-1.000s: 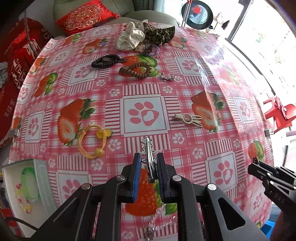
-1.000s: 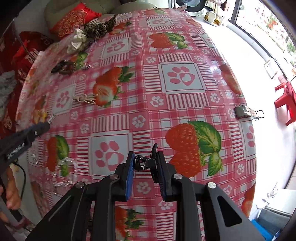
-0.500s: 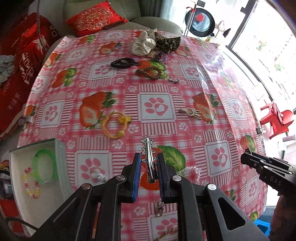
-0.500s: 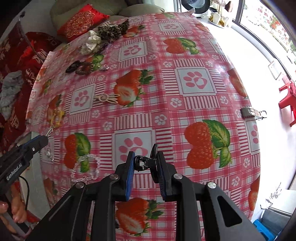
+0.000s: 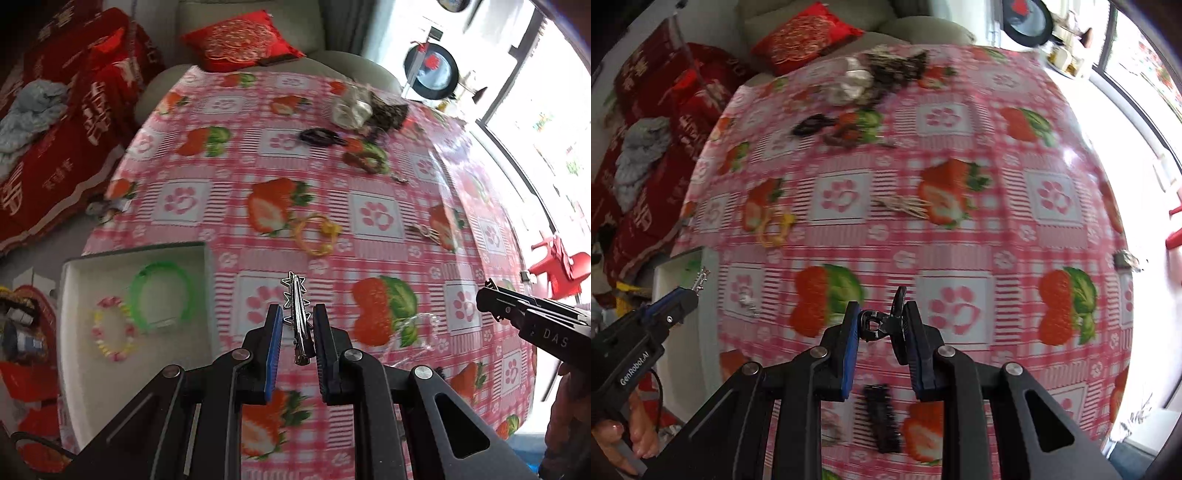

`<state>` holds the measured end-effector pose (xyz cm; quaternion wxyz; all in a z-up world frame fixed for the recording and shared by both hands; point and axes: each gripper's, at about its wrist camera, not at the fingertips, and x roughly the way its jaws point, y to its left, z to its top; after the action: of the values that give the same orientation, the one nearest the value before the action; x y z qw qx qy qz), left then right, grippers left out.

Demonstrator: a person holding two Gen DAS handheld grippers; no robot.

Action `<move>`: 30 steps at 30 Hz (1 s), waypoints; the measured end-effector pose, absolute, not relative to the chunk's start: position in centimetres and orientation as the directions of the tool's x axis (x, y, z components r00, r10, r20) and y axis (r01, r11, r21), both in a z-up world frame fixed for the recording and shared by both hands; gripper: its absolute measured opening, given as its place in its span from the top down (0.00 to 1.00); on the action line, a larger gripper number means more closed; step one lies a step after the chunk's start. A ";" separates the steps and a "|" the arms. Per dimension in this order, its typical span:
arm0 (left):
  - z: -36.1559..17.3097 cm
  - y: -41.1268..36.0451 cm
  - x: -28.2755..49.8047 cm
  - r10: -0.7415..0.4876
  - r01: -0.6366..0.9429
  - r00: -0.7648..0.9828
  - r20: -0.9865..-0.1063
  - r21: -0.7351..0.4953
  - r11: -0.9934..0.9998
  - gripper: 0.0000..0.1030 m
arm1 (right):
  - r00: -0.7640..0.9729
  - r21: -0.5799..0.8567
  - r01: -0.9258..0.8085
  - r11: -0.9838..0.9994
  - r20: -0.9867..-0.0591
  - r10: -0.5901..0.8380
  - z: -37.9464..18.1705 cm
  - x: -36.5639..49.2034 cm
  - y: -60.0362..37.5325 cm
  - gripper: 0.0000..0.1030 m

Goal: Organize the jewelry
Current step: 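Carry both to the white tray and open the right tool over the green bangle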

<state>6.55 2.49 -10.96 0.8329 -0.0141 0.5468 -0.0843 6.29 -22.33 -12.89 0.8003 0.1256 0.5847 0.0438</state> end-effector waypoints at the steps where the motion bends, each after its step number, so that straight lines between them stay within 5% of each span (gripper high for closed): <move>1: -10.9 3.3 6.3 -0.148 0.112 0.392 -0.908 -0.113 0.987 0.77 | 0.312 0.256 0.059 0.965 -0.923 0.226 -12.7 6.5 -21.4 0.75; 19: -14.5 18.4 2.2 0.016 -0.177 0.356 -0.934 -0.050 0.983 0.77 | 0.214 0.332 -0.289 0.898 -0.892 0.398 -12.2 9.0 -1.6 0.75; 30: -18.2 21.1 2.5 0.051 -0.236 0.331 -0.942 -0.030 0.971 0.77 | 0.169 0.317 -0.365 0.876 -0.902 0.396 -14.6 11.4 5.5 0.75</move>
<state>2.50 21.06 -18.15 0.8118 -0.0808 0.5715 0.0884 11.40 5.54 -14.64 0.7643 0.0134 0.5948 0.2489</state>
